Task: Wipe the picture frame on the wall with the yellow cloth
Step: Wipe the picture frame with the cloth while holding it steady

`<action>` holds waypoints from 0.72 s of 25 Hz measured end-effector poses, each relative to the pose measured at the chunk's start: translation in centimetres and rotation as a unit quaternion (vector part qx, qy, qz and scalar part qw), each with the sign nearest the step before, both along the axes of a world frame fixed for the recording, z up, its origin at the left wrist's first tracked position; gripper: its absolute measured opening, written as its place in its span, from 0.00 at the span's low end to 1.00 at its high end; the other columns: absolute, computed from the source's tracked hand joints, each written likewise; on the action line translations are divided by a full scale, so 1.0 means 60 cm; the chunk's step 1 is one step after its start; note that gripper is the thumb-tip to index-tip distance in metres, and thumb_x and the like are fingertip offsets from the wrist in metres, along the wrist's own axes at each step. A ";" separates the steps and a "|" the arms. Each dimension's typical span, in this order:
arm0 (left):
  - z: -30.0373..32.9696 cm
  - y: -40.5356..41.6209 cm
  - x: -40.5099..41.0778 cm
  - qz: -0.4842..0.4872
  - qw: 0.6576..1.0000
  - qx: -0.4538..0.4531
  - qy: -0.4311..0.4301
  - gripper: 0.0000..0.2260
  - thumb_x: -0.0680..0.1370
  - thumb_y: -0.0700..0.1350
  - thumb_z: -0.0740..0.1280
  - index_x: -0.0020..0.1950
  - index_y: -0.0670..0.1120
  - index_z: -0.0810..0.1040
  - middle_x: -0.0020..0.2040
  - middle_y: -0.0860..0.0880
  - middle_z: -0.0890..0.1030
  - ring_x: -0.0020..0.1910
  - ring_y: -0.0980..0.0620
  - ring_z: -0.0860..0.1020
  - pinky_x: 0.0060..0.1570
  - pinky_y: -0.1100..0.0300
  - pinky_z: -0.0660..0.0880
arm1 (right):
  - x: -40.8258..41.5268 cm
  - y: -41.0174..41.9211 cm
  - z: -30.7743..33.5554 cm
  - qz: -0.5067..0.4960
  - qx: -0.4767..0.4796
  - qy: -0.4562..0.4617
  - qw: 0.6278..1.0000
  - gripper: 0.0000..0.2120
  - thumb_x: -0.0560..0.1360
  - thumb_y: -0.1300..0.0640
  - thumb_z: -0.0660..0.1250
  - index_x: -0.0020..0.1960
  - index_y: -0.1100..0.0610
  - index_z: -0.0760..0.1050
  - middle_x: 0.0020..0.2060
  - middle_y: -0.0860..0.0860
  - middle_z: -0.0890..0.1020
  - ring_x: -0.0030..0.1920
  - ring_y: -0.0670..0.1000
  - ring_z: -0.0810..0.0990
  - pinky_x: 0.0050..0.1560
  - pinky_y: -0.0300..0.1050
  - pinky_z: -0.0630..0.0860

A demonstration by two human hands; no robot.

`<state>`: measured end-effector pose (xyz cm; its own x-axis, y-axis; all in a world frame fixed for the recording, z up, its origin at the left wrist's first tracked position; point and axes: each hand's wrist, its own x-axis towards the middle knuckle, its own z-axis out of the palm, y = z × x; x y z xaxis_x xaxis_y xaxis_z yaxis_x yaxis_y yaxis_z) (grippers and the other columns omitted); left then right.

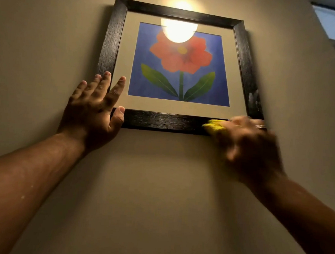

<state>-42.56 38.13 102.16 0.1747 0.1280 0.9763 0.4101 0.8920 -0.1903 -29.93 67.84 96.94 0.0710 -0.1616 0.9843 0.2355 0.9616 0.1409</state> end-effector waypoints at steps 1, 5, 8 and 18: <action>-0.001 0.000 0.001 0.000 1.000 -0.003 0.000 0.32 0.74 0.56 0.49 0.79 0.52 0.55 0.78 0.38 0.60 0.77 0.37 0.60 0.75 0.40 0.56 | 0.015 0.024 -0.005 -0.005 -0.064 0.016 0.998 0.14 0.77 0.51 0.57 0.53 0.56 0.77 0.47 0.59 0.80 0.44 0.64 0.75 0.42 0.55 0.76; -0.003 0.000 0.001 0.002 1.000 0.000 0.002 0.32 0.74 0.56 0.48 0.79 0.51 0.56 0.78 0.38 0.60 0.76 0.37 0.60 0.75 0.40 0.56 | -0.013 -0.068 0.005 0.008 -0.035 -0.008 0.999 0.09 0.75 0.52 0.61 0.51 0.52 0.77 0.48 0.55 0.80 0.46 0.61 0.76 0.43 0.49 0.72; -0.001 0.000 0.000 0.000 1.000 -0.002 0.004 0.32 0.74 0.56 0.48 0.79 0.51 0.57 0.78 0.37 0.61 0.76 0.37 0.61 0.74 0.40 0.56 | -0.045 -0.136 0.002 0.053 0.094 -0.065 0.992 0.11 0.75 0.45 0.64 0.54 0.47 0.77 0.53 0.50 0.81 0.52 0.57 0.77 0.45 0.50 0.70; -0.002 -0.003 -0.002 0.012 1.000 -0.006 -0.001 0.31 0.75 0.57 0.48 0.79 0.52 0.55 0.78 0.38 0.60 0.76 0.37 0.60 0.75 0.41 0.56 | -0.047 -0.123 -0.002 0.077 -0.003 -0.008 0.997 0.13 0.75 0.46 0.62 0.57 0.46 0.76 0.56 0.49 0.81 0.55 0.58 0.76 0.49 0.51 0.73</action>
<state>-42.70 37.95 102.04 0.1695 0.1440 0.9749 0.3886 0.8994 -0.2004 -32.73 60.49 96.84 0.0783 -0.1434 0.9866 0.0827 0.9871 0.1369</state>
